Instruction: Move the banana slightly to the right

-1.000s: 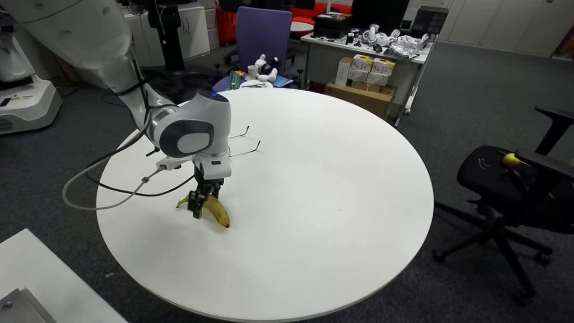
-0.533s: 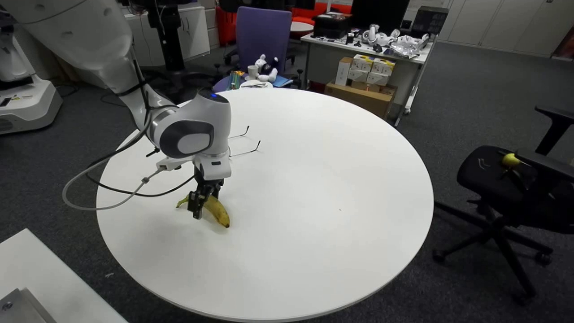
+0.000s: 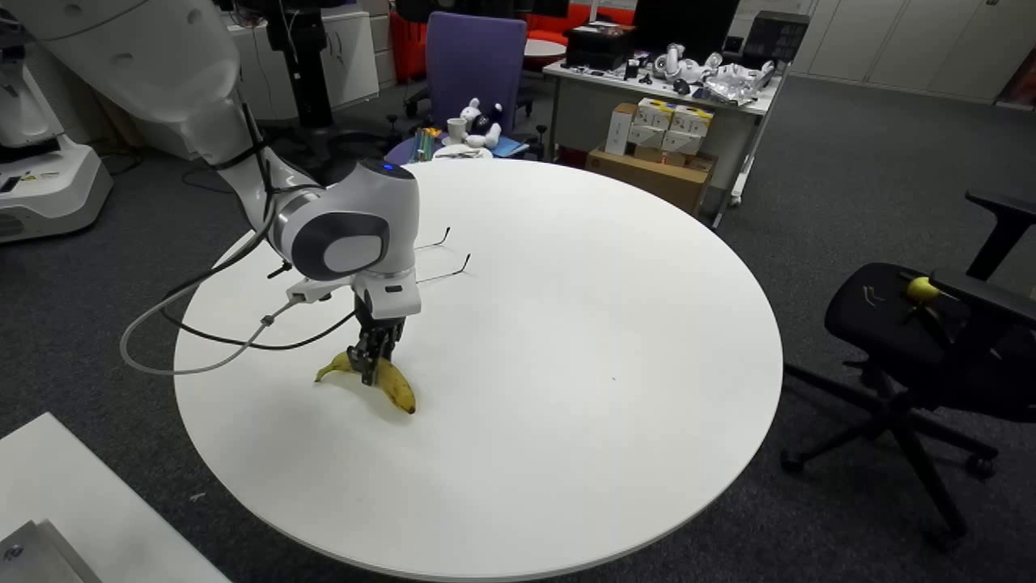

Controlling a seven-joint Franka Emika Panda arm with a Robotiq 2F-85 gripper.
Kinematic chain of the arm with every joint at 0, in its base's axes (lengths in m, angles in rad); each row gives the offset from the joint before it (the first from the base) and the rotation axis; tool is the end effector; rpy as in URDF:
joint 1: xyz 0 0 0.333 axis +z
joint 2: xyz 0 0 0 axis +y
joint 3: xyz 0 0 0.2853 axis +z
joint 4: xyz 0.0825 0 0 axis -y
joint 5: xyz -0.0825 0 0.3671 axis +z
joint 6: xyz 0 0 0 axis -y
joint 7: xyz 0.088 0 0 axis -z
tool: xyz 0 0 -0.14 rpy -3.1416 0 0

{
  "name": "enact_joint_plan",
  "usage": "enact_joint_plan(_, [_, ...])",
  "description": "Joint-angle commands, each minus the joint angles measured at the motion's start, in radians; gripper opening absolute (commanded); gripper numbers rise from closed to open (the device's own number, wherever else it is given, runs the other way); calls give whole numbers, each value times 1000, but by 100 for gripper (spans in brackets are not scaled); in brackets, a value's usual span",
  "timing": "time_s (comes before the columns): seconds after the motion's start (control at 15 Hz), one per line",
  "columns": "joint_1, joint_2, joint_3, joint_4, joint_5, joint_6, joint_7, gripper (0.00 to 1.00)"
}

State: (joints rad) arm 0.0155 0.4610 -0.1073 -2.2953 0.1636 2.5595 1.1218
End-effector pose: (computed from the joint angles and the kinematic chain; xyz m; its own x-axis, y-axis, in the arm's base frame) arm 0.4723 -0.0493 0.0895 0.2078 -0.9735 -0.0959 -0.9610 -0.2214 0.1656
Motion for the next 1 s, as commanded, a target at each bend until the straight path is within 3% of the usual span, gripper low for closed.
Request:
enact_joint_plan(0.0, [1, -14, -8, -10, 10, 3, -25, 27])
enact_joint_plan(0.33, [-1, -43, -7, -27, 15, 4, -28, 25])
enact_joint_plan(0.93, [-18, -204, -5, -57, 38, -25, -41, 25])
